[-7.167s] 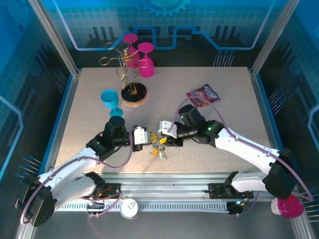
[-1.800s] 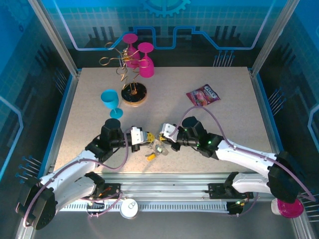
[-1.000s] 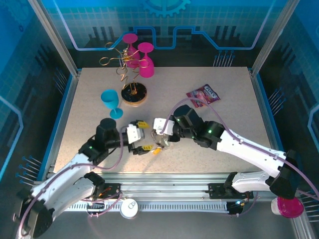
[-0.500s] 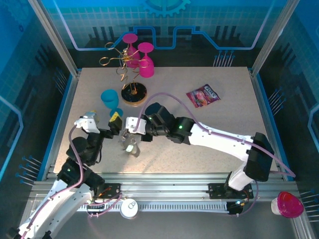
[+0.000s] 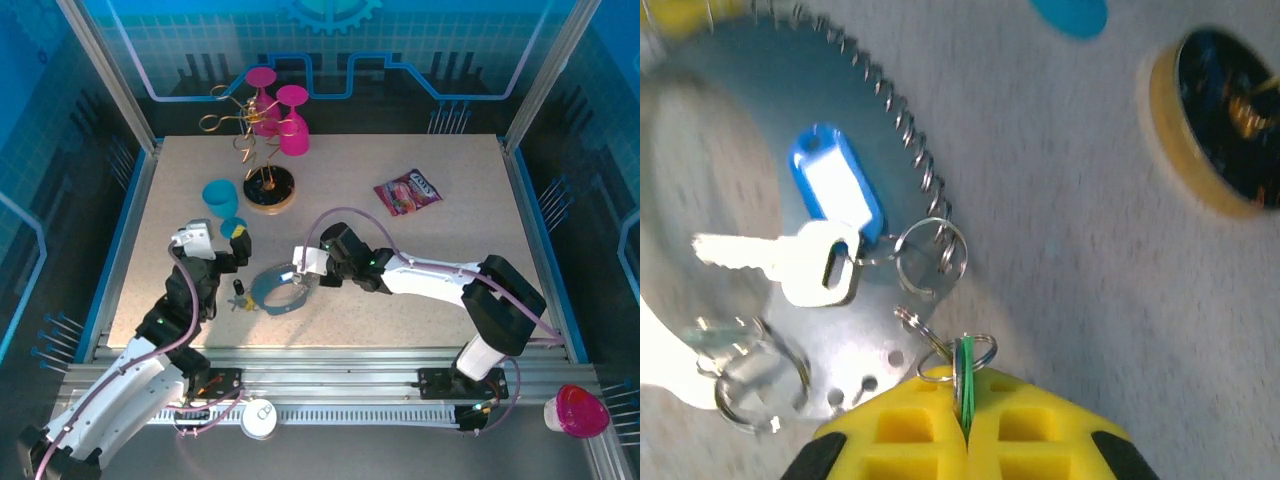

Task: Put the keys on the keyring

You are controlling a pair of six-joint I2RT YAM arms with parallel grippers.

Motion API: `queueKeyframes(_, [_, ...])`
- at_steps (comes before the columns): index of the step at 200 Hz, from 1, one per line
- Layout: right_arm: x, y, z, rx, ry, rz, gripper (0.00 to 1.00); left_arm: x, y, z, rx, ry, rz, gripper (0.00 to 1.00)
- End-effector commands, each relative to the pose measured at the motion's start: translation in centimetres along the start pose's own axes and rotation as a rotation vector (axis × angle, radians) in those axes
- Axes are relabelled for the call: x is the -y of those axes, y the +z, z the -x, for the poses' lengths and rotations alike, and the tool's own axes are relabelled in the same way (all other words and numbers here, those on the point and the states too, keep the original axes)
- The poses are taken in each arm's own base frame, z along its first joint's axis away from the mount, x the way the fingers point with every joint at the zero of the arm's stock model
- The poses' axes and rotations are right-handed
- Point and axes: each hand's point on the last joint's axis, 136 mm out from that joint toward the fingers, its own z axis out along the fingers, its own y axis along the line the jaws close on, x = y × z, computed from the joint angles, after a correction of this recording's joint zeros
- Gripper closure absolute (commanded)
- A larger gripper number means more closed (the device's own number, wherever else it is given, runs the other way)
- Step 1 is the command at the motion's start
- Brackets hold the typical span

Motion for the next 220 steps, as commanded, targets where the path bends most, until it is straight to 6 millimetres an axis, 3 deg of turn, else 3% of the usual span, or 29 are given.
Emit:
queueKeyframes(1, [0.9,0.6,-4.7,-0.198,-0.169,-0.067,1.0,-1.1,0.4,-1.1,-0.002,0.062,0.052,0.01])
queueKeyframes(28, [1.3,1.4,-9.4,-0.378,-0.202,-0.116,1.0,-1.5,0.8,-2.9,-0.015,0.094,0.063,0.01])
queueKeyframes(64, [1.8,1.0,-15.3,-0.53,-0.171,-0.161,0.8,-2.6,1.1,-3.6,-0.016,0.182,0.11,0.01])
queueKeyframes(90, [3.9,-0.9,-17.9,-0.58,-0.068,-0.256,0.6,-4.0,1.7,-3.9,-0.031,0.209,0.147,0.01])
queueKeyframes(109, [6.3,-3.4,-19.0,-0.576,0.054,-0.357,0.53,-4.8,2.4,-4.7,-0.059,0.209,0.159,0.01])
queueKeyframes(136, [9.7,-8.3,-19.1,-0.393,0.387,-0.507,0.41,-6.1,3.7,-6.0,-0.099,0.188,0.175,0.01])
queueKeyframes(152, [11.2,-11.0,-18.5,-0.093,0.689,-0.552,0.33,-5.9,4.6,-6.4,-0.077,0.183,0.145,0.01])
queueKeyframes(168, [12.8,-13.7,-19.9,0.183,0.917,-0.65,0.32,-5.9,5.7,-6.8,-0.066,0.169,0.124,0.01])
queueKeyframes(178, [12.7,-14.1,-21.5,0.24,0.96,-0.712,0.33,-5.9,6.5,-7.3,-0.081,0.167,0.11,0.01])
queueKeyframes(188, [12.6,-13.2,-22.3,0.216,0.925,-0.712,0.32,-6.0,7.3,-8.0,-0.093,0.173,0.1,0.01])
queueKeyframes(211, [13.7,-11.8,-21.4,0.259,0.868,-0.672,0.33,-6.4,8.5,-8.8,-0.057,0.101,0.067,0.01])
queueKeyframes(220, [13.7,-10.8,-22.3,0.223,0.897,-0.664,0.34,-6.1,9.0,-8.6,-0.037,0.09,0.046,0.01])
